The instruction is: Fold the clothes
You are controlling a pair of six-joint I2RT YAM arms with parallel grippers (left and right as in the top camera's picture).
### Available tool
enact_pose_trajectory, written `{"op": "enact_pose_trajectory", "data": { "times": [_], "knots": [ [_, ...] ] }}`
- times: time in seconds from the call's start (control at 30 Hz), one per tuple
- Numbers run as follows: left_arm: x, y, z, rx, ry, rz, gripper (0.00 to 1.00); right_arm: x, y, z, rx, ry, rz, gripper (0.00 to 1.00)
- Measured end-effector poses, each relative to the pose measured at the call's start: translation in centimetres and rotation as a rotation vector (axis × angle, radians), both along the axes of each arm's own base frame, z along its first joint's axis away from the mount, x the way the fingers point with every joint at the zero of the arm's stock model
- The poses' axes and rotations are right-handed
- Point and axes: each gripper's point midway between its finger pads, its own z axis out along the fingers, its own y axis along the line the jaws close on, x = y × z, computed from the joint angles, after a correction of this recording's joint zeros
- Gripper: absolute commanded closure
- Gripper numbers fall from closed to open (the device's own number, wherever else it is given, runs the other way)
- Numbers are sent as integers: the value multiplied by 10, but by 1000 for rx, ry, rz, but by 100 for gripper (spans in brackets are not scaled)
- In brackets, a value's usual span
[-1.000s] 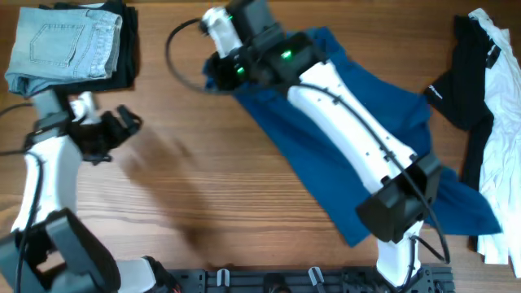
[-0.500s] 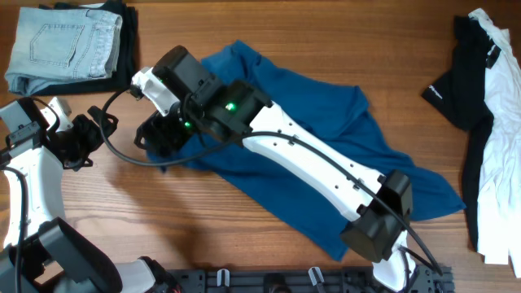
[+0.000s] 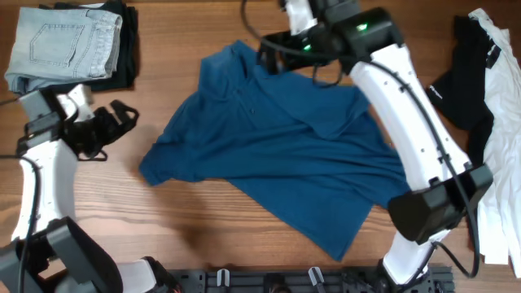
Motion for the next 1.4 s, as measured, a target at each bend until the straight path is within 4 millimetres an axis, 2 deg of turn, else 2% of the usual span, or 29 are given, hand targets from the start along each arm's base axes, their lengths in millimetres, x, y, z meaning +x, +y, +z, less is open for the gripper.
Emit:
{"op": "enact_pose_trajectory", "data": {
  "times": [0.1, 0.2, 0.27, 0.3, 0.33, 0.4, 0.5, 0.57, 0.63, 0.8, 0.87, 0.93, 0.97, 1.13, 1.2, 1.27, 1.4],
  "knots": [
    [7, -24, 1, 12, -10, -75, 0, 30, -6, -14, -24, -81, 17, 0],
    [10, -42, -1, 36, -5, -129, 0, 60, 4, -57, -57, -101, 61, 4],
    [10, -49, -2, 58, 2, -151, 0, 71, 10, -90, -76, -81, 77, 7],
    [11, -51, -3, 66, 4, -158, 0, 75, 11, -109, -86, -60, 80, 9],
    [11, -55, -3, 77, 7, -170, 0, 76, 11, -136, -102, -17, 83, 11],
    [11, -57, -4, 87, 9, -177, 0, 73, 10, -172, -119, 51, 79, 12],
    [11, -55, -5, 96, 12, -173, 0, 70, 11, -202, -136, 104, 81, 12],
    [11, -55, -5, 99, 13, -172, 0, 67, 16, -209, -142, 112, 91, 12],
    [11, -55, -5, 99, 13, -172, 0, 67, 28, -207, -137, 89, 110, 12],
    [11, -55, -5, 100, 14, -171, 0, 71, 49, -205, -149, 23, 129, 20],
    [11, -54, -5, 102, 14, -170, 0, 70, 47, -216, -169, 38, 125, 21],
    [11, -54, -5, 102, 14, -170, 0, 68, 42, -235, -194, 67, 117, 27],
    [11, -54, -5, 102, 14, -170, 0, 69, 40, -241, -205, 73, 112, 30],
    [10, -54, -5, 101, 18, -170, 0, 77, 29, -242, -251, 49, 57, 62],
    [10, -54, -5, 101, 18, -170, 0, 84, 20, -241, -281, 32, 15, 83],
    [10, -54, -5, 101, 18, -170, 0, 90, 10, -240, -304, 17, -23, 96],
    [10, -54, -5, 101, 18, -170, 0, 112, -10, -233, -319, -45, -97, 96]
  ]
}}
